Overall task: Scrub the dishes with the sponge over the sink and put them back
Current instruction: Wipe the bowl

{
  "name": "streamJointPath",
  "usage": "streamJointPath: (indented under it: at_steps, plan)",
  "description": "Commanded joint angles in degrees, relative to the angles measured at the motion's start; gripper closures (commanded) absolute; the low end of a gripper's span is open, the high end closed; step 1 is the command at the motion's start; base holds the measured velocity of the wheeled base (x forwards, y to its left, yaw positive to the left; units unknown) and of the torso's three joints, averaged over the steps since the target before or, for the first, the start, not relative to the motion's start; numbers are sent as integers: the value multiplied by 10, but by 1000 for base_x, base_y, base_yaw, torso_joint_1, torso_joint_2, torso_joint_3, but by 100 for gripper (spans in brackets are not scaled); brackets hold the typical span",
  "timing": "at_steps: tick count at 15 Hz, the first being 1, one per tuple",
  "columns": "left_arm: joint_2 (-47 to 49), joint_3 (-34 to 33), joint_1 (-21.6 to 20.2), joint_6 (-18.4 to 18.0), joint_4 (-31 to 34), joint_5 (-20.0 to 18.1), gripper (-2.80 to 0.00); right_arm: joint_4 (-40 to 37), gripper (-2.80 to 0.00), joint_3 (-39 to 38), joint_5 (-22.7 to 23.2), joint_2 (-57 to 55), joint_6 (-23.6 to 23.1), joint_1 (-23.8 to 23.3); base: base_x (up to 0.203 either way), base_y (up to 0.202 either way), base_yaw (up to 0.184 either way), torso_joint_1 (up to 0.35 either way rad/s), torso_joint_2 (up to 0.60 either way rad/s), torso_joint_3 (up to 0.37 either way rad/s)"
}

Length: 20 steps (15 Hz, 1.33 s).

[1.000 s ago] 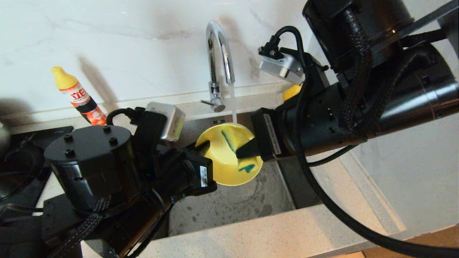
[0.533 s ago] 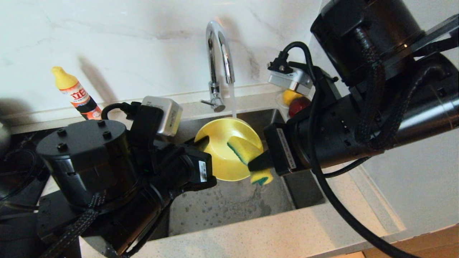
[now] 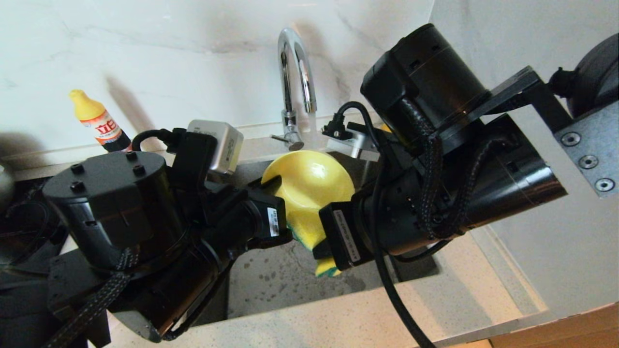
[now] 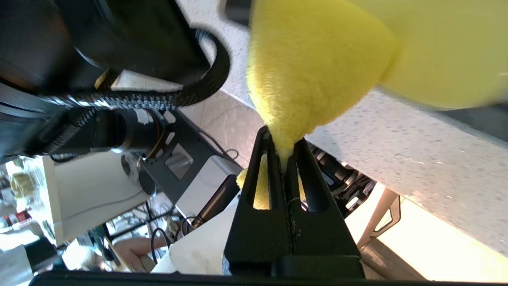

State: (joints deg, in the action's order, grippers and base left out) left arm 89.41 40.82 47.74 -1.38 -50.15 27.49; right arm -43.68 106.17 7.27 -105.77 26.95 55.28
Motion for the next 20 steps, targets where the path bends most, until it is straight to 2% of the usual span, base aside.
streamJointPath:
  at_steps: [1, 9, 14, 20]
  plan:
    - [2, 9, 0, 0, -2, 2, 0, -3, 0, 5, 0, -14, 1, 15, 0, 0, 0, 0, 0, 0]
    - [6, 9, 0, 1, -2, 2, 0, -6, 0, 28, 0, -20, 2, 21, 0, 0, 0, 0, 0, 0]
    - [3, 7, -2, 2, 1, 3, 0, -10, 0, 8, -1, 34, 1, -26, 0, 0, 0, 0, 0, 0]
    - [2, -2, -5, 2, 1, 3, 0, -23, 0, 16, -1, 67, -1, -56, 0, 0, 0, 0, 0, 0]
